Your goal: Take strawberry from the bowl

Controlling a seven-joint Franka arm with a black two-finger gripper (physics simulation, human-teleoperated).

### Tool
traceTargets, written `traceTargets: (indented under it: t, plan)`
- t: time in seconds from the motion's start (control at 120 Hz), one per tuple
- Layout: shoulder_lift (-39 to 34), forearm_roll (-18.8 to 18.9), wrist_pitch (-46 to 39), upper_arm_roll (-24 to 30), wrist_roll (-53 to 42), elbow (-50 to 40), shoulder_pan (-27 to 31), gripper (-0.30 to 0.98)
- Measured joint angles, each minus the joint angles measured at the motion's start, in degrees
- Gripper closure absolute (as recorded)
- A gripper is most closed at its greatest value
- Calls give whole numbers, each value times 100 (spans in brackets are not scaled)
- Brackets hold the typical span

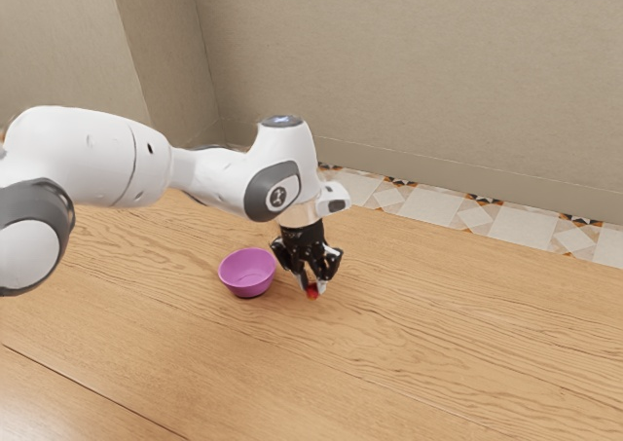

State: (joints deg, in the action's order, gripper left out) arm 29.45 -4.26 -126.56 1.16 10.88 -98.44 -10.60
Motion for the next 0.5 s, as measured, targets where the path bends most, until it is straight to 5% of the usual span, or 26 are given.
traceTargets:
  t: [0.15,0.308,0.408,0.5]
  plan:
    - [401,-89,-41,6,41,234,-28,51]
    - [337,-138,-56,3,48,256,-31,25]
    - [-259,-117,0,-6,53,124,-84,16]
    - [-1808,110,509,130,-2,-191,-134,10]
